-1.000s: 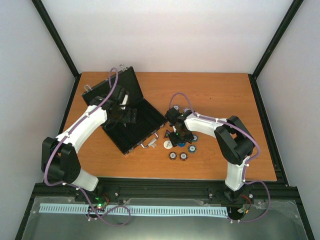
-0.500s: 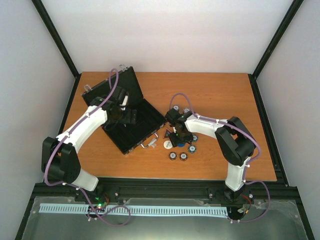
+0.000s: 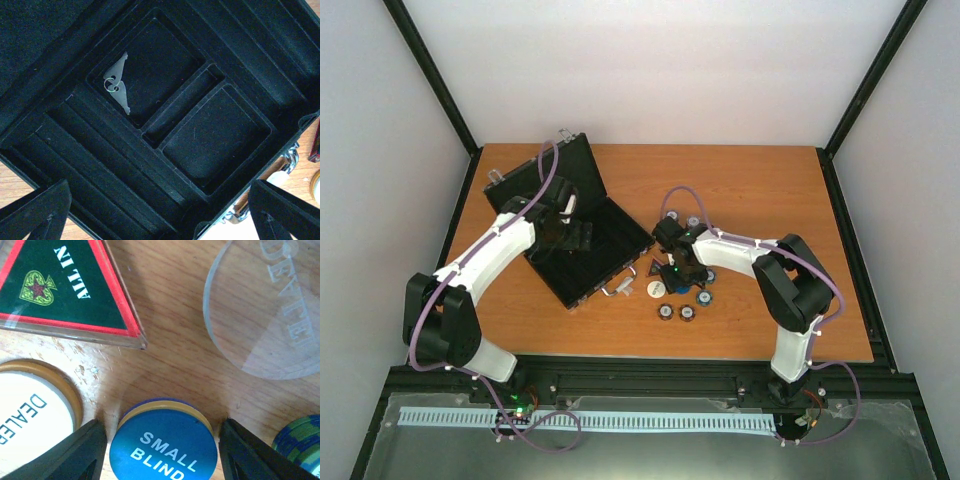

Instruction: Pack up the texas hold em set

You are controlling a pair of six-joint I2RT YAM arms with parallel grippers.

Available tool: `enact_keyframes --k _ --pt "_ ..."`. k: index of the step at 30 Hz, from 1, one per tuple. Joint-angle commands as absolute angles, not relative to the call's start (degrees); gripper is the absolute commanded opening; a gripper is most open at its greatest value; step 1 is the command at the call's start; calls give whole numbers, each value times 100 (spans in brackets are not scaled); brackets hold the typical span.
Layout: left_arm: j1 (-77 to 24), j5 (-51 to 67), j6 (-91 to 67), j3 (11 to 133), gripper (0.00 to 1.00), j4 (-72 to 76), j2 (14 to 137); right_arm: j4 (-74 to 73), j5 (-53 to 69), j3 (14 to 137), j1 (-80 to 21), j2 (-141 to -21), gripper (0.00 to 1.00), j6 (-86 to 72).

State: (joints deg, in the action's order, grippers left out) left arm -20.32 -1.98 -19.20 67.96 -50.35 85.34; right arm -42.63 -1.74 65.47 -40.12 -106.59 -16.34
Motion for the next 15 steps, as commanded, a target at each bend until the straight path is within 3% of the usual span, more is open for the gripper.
enact_keyframes --k 1,6,15 --pt "-2048 -281 -1887 6816 100 -4957 8431 -4368 -407 6092 -3867 -11340 62 -1504" --pt "-2048 -291 -1930 6846 100 -4948 8462 -4335 -324 6039 -3834 -11356 55 -1429" --pt "-2046 -316 -1881 6936 100 -4990 8572 -4344 -220 5978 -3832 -11234 29 -1423"
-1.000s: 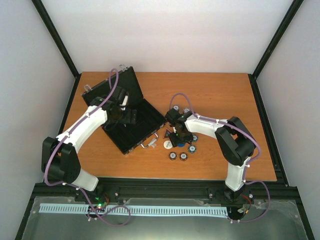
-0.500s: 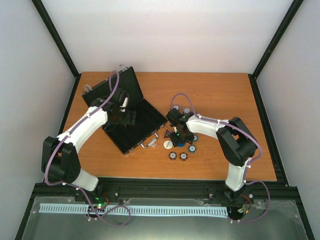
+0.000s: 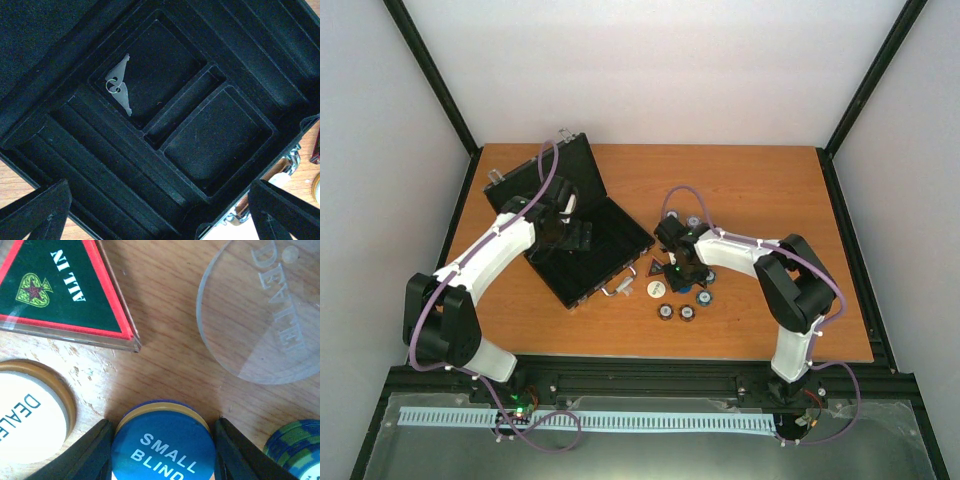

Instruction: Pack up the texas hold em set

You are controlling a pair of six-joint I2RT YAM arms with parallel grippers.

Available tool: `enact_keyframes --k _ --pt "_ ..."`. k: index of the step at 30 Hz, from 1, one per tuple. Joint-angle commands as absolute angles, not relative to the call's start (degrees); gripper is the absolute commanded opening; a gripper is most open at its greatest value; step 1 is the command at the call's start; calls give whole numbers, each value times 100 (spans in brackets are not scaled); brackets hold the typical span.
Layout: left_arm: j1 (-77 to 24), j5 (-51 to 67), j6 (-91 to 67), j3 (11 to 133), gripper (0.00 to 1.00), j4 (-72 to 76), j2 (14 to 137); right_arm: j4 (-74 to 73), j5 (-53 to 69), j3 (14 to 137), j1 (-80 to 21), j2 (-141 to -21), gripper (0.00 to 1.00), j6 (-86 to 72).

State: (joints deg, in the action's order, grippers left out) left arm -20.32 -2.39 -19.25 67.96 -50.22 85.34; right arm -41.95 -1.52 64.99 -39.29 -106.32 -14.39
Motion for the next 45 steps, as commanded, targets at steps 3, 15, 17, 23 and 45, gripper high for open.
enact_keyframes --k 3,15,17,23,45 --pt "-2048 -325 -1863 6967 100 -5001 8619 -4457 -245 6093 -3832 -11132 25 -1423" --pt "-2047 -525 -1820 6909 100 -5038 8450 -5387 -176 7439 -3832 -10621 23 -1310" --pt "-2048 -580 -1811 6901 100 -5077 8404 -5502 -126 7637 -3832 -10596 23 -1297" --pt "-2047 -754 -1802 6833 100 -5186 8131 -5675 84 8159 -3832 -10681 22 -1283" --pt "-1986 -2137 -2945 6208 100 -5617 6561 -6164 812 11850 -4364 -12620 19 -1173"
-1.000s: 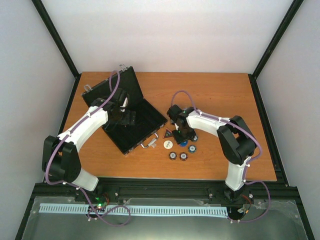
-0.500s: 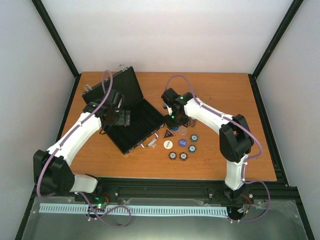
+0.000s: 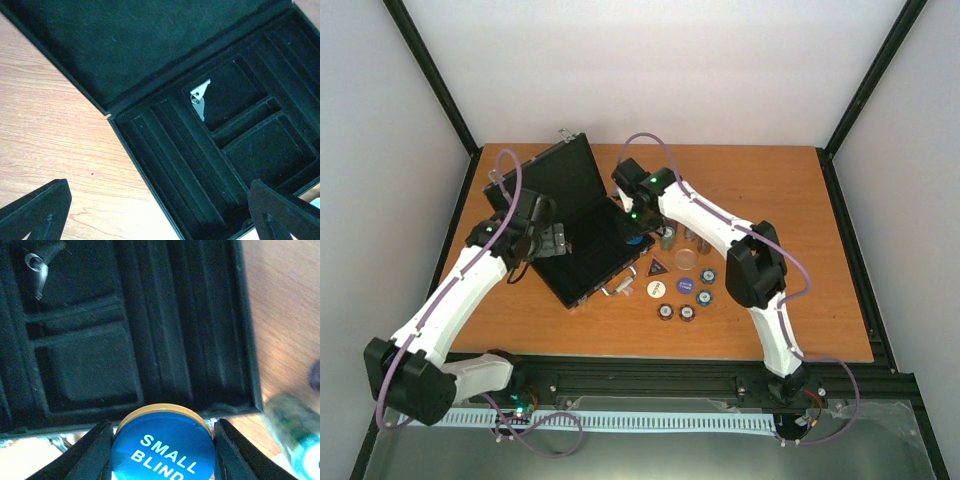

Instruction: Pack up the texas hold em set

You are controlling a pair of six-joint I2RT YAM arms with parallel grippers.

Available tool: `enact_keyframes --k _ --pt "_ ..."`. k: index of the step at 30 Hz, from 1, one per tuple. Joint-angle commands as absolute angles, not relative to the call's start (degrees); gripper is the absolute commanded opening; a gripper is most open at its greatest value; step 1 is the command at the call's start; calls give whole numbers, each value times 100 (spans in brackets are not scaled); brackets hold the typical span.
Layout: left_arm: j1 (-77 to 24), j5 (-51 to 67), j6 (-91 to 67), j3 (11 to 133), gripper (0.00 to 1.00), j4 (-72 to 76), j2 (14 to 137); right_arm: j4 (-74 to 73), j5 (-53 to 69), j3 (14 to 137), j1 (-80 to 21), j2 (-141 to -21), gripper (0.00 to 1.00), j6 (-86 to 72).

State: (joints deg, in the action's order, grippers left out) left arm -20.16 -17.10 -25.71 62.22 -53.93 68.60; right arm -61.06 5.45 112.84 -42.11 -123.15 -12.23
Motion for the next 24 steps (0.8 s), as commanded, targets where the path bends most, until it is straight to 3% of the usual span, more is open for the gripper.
enact_keyframes --k 1,24 --pt "-1986 -2151 -2960 6199 100 -5633 6517 -6156 879 11992 -4393 -12726 19 -1169" --pt "-1986 -2313 -3042 6061 100 -5842 5986 -5877 1434 12925 -4830 -13977 19 -1076"
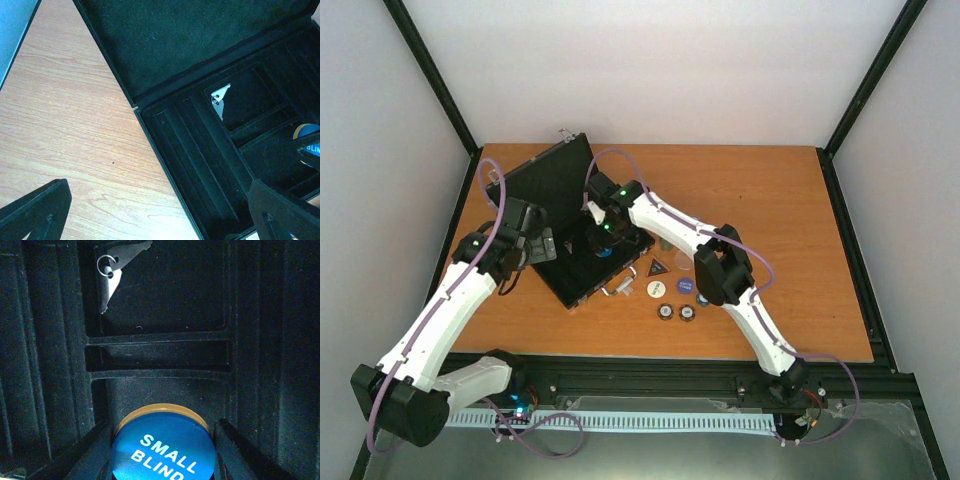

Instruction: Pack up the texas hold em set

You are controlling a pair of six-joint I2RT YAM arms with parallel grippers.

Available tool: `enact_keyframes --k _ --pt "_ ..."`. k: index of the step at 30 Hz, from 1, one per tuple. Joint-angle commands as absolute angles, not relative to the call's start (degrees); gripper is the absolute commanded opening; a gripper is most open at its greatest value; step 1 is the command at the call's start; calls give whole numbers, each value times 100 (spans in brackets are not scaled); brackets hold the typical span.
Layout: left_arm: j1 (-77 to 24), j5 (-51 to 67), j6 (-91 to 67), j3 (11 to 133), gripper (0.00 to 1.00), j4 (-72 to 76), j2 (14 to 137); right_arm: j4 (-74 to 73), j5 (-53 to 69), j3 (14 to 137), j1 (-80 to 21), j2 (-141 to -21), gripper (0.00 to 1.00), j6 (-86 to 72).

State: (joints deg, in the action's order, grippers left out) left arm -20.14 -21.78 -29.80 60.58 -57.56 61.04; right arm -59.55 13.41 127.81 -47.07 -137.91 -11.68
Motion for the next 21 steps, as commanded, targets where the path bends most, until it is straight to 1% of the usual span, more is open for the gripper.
enact_keyframes --k 1,7,16,21 --pt "-1986 -2307 -3041 6056 100 -5843 5985 -5859 1435 12924 -4846 -14001 19 -1075" --pt "-1986 -2277 -3067 6002 100 -5836 5985 -5762 1405 12937 -4860 -14169 19 -1088" --pt "-1986 -2231 -3019 5961 100 -5804 6031 -5826 991 12923 -4860 -14397 20 -1057" --pt "-1986 -2228 -3010 5963 100 -5785 6047 -5815 782 12924 -4860 -14462 26 -1047"
